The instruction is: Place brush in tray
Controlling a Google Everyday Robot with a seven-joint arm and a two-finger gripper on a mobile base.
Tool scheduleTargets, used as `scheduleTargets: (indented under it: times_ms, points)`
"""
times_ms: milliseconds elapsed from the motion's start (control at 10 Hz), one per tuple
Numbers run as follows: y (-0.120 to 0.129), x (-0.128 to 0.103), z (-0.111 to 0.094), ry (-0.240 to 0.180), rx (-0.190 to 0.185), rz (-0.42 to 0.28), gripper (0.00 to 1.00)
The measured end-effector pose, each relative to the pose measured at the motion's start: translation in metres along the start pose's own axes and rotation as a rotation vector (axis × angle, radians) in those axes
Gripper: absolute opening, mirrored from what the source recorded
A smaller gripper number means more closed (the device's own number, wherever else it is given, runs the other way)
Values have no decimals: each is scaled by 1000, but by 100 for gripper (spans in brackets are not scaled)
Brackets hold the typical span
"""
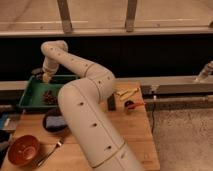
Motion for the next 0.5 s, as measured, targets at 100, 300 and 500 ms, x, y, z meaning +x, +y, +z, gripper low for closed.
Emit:
scheduleTargets:
  times_ms: [100,300,500]
  points:
    - [0,0,0,0,0,0,4]
    - [0,0,0,0,0,0,3]
    - [0,0,0,0,0,0,2]
